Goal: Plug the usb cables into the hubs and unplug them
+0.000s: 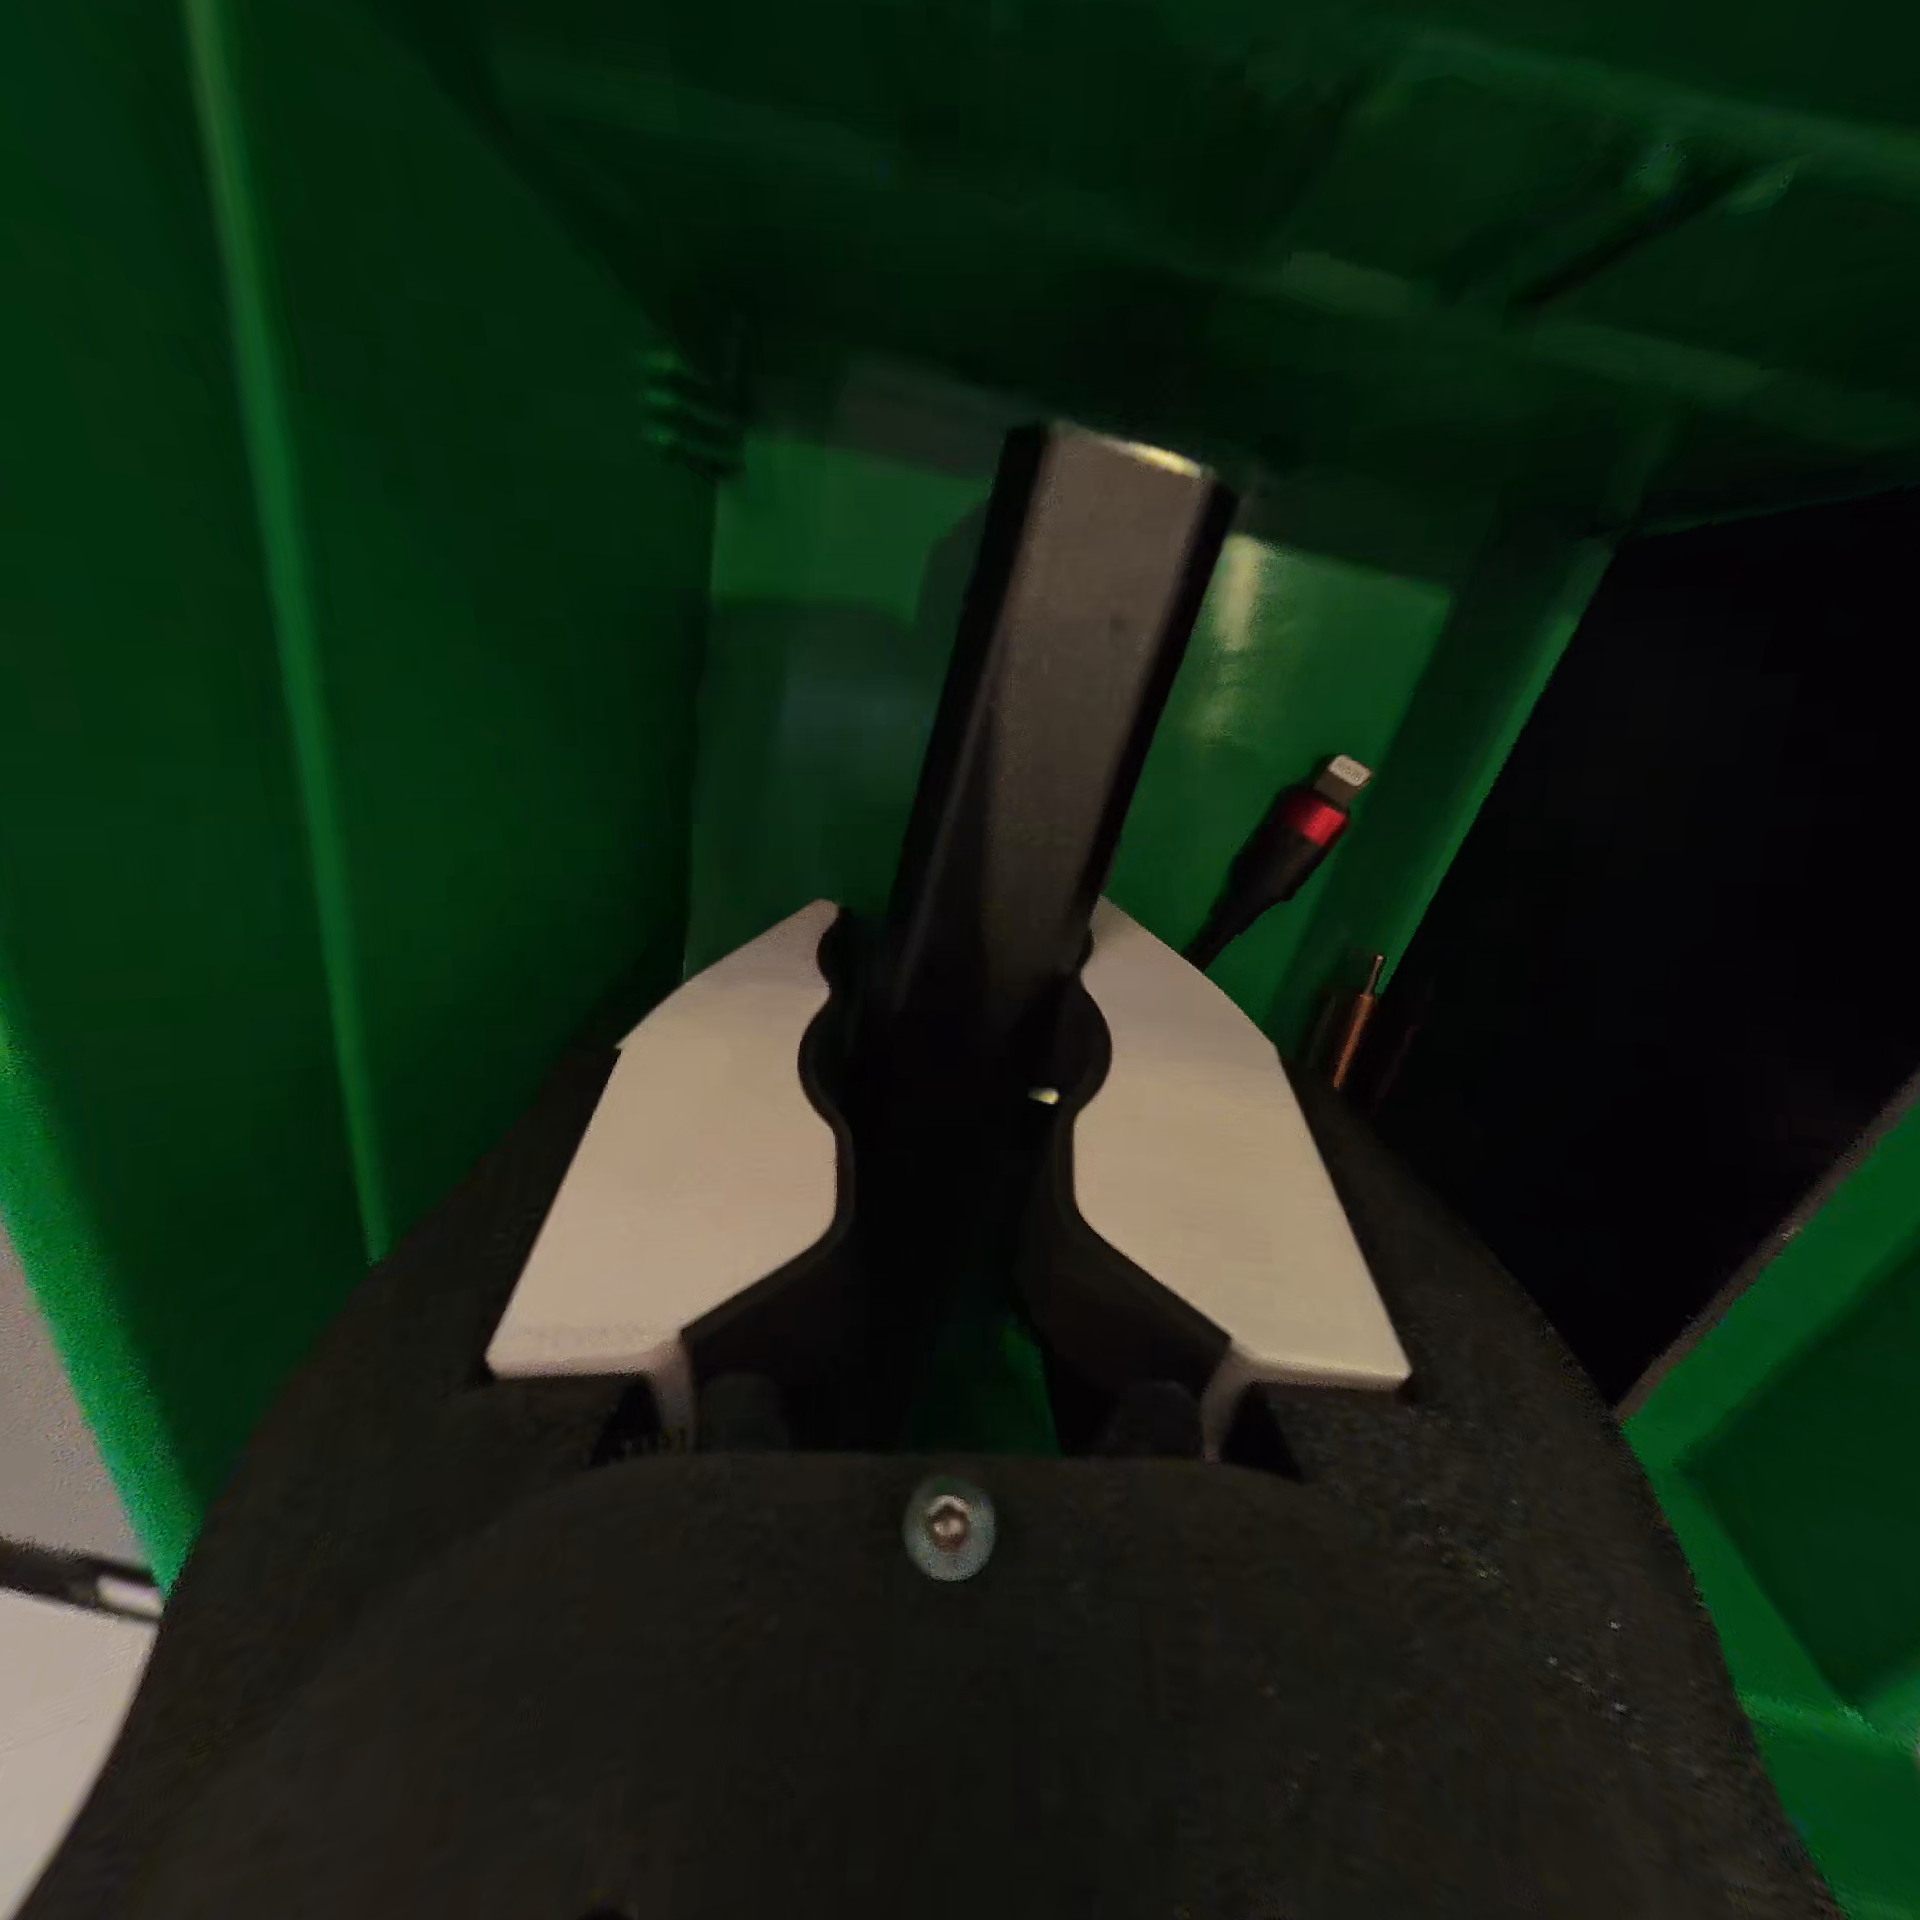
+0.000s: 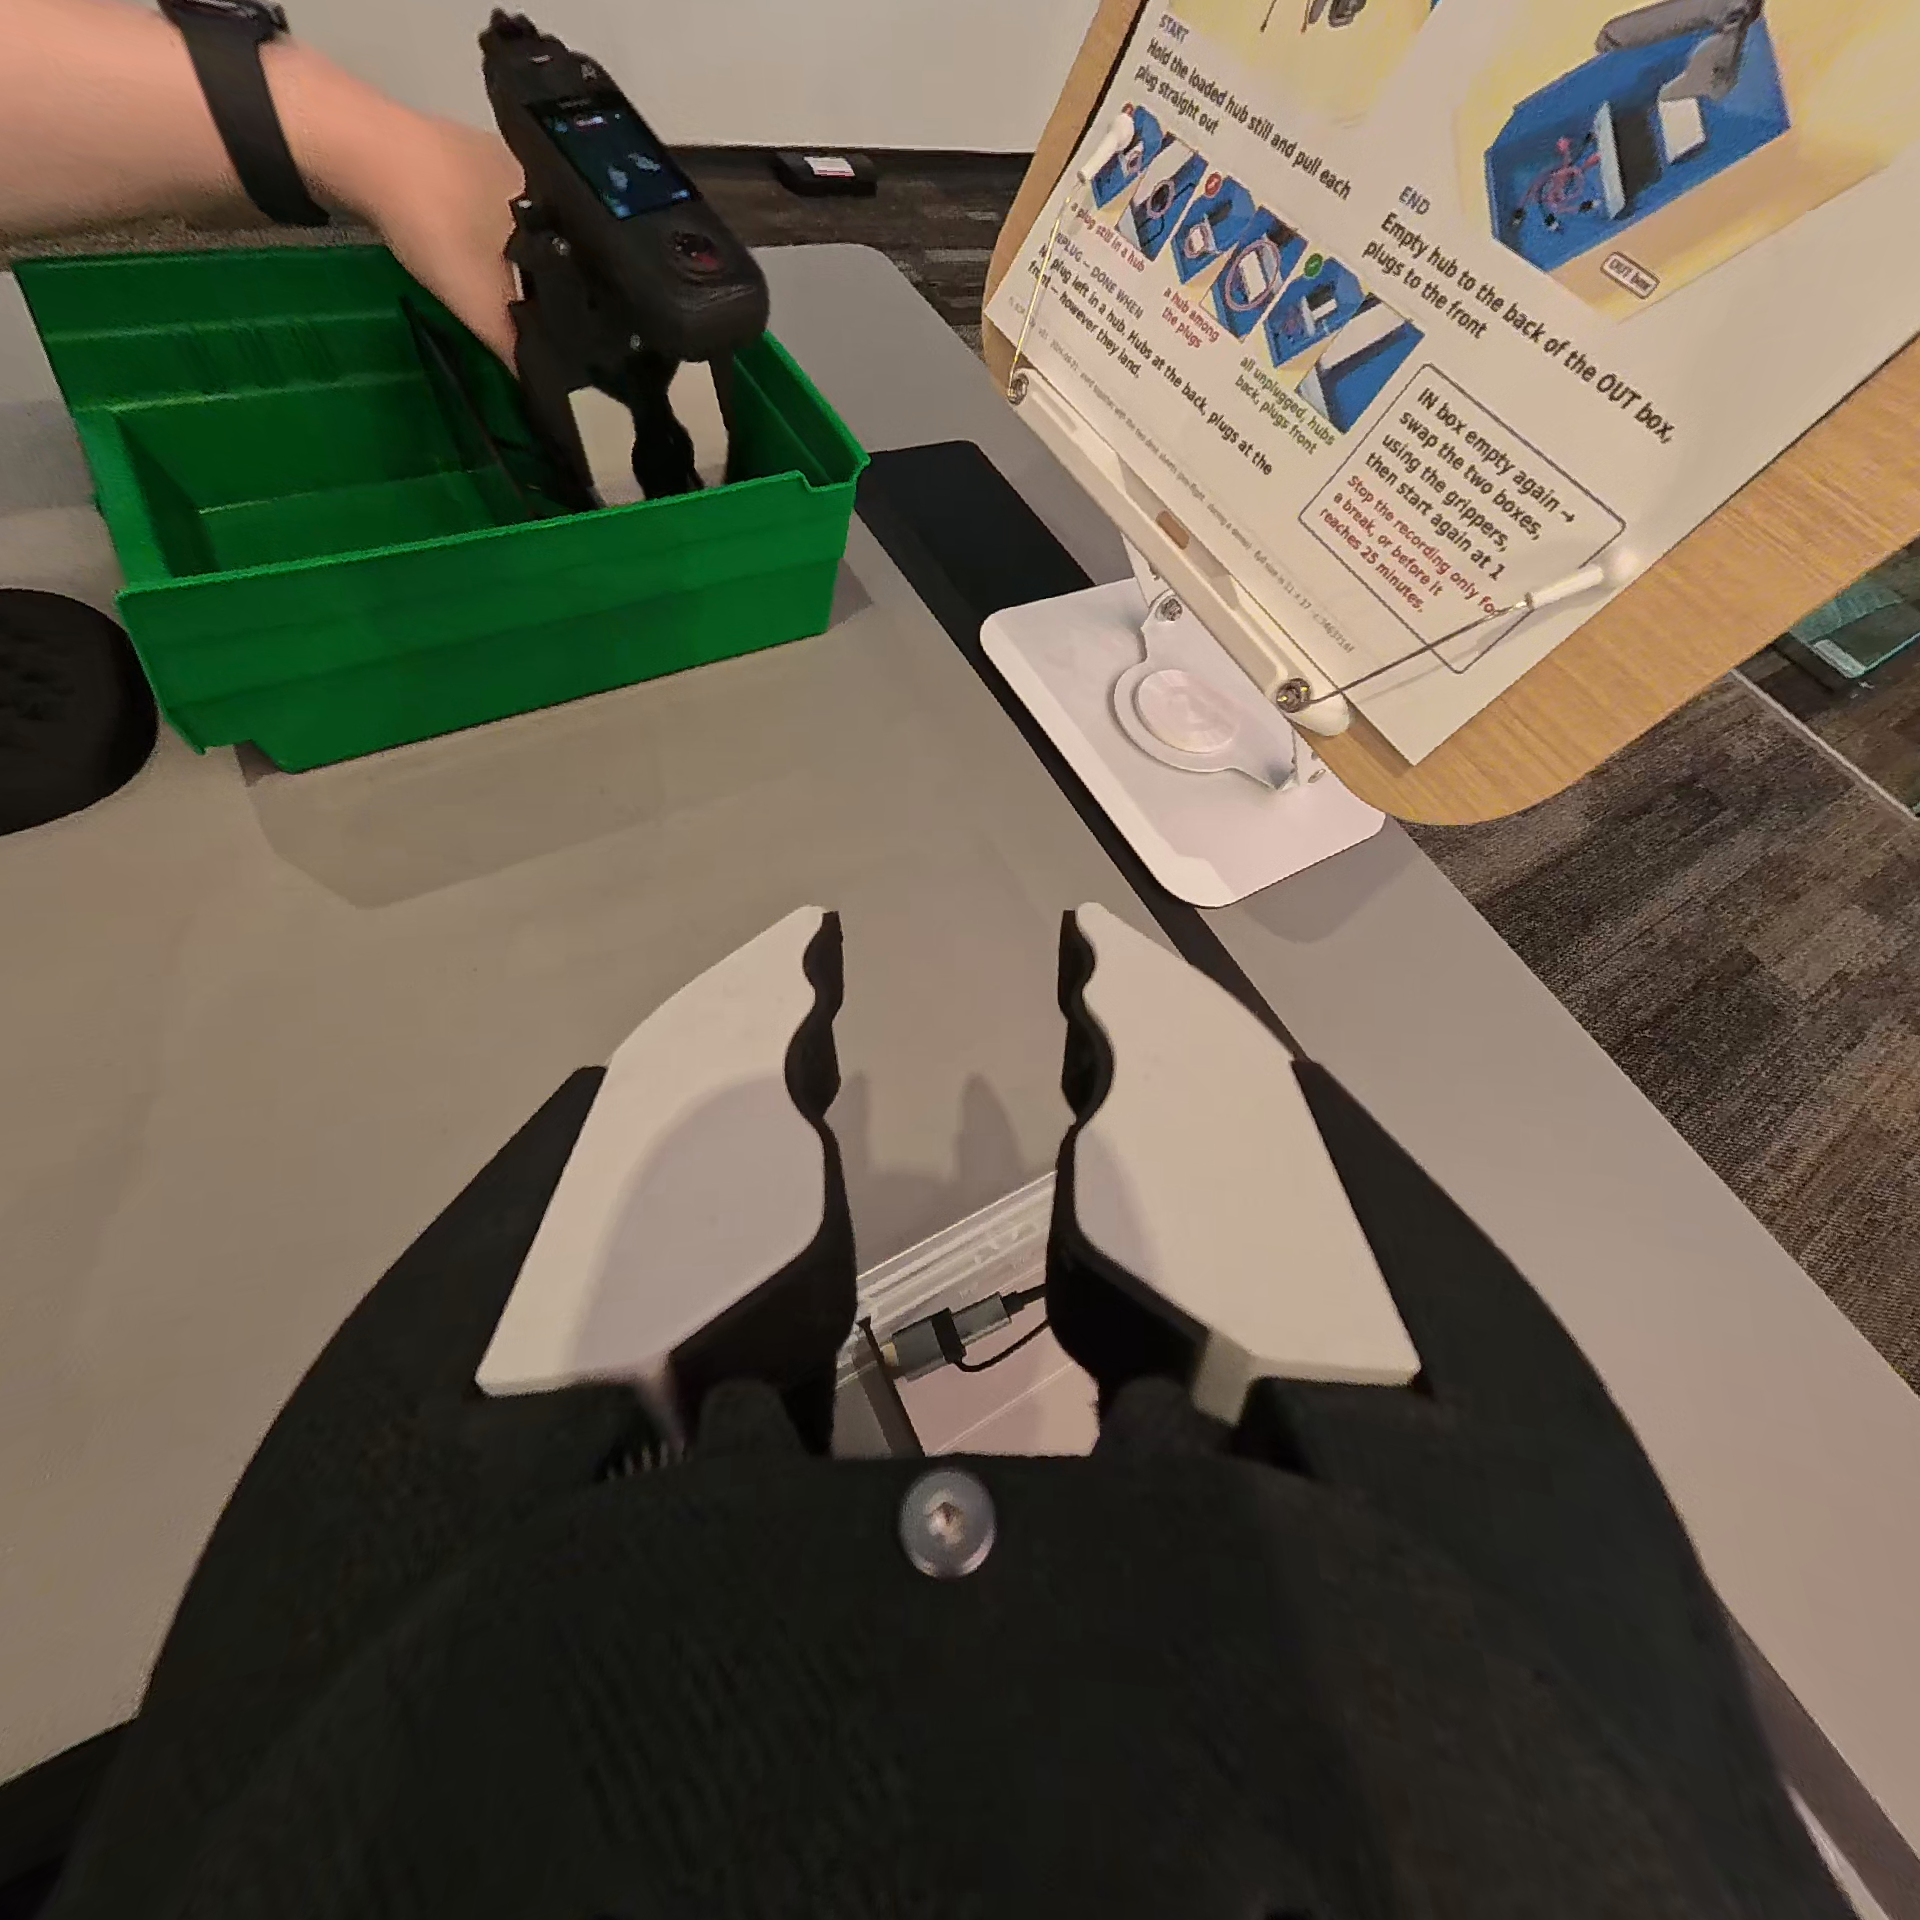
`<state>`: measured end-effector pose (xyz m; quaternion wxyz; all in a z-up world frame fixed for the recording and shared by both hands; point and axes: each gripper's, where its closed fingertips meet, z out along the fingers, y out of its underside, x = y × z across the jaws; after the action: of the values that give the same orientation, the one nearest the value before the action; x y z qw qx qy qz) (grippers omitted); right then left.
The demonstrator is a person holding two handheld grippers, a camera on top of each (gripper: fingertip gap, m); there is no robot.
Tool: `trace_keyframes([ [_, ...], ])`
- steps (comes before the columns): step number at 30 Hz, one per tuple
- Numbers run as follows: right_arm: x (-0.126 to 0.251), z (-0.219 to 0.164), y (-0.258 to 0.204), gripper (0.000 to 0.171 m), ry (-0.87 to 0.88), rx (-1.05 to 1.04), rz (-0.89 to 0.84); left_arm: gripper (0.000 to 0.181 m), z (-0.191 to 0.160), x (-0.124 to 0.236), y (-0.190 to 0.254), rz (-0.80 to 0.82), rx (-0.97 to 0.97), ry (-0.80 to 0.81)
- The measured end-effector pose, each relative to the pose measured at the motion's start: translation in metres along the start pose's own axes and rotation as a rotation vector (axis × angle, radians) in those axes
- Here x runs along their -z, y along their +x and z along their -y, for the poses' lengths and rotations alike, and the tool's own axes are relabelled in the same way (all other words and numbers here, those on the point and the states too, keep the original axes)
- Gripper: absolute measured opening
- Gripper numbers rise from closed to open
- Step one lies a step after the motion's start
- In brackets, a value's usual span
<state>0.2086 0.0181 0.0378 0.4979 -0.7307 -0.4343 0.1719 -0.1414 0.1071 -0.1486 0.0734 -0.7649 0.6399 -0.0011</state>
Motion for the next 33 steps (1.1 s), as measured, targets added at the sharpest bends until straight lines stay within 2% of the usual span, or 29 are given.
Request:
trace_keyframes([
  [2,0.001,0.002,-0.001,0.041,0.004,0.007,-0.002,0.036,-0.004,0.01,-0.002,0.0,0.084,-0.005],
  [6,0.004,0.003,0.0,0.041,0.023,0.012,-0.007,0.035,0.0,0.046,-0.012,0.138,0.188,0.163],
  [10,0.006,0.012,0.003,0.04,0.076,-0.005,-0.016,0.034,0.003,0.117,-0.018,0.331,0.303,0.389],
  [12,0.007,0.021,0.004,0.04,0.109,-0.005,-0.038,0.033,0.013,0.16,-0.013,0.379,0.368,0.556],
  [17,0.005,0.068,-0.017,0.039,0.258,0.013,-0.043,0.033,0.084,0.25,0.051,0.2,0.39,1.004],
  [21,-0.002,0.109,-0.068,0.046,0.393,0.107,0.047,0.032,0.151,0.308,0.113,0.012,0.323,1.302],
  [23,-0.005,0.124,-0.098,0.049,0.453,0.138,0.132,0.032,0.178,0.329,0.144,-0.095,0.263,1.4],
  [28,-0.008,0.148,-0.147,0.041,0.553,0.101,0.307,0.032,0.229,0.338,0.195,-0.177,0.156,1.425],
  [30,-0.01,0.151,-0.15,0.038,0.56,0.094,0.297,0.032,0.242,0.336,0.209,-0.229,0.125,1.411],
  [33,-0.004,0.149,-0.154,0.032,0.539,0.066,0.387,0.033,0.249,0.336,0.213,-0.208,0.08,1.402],
])
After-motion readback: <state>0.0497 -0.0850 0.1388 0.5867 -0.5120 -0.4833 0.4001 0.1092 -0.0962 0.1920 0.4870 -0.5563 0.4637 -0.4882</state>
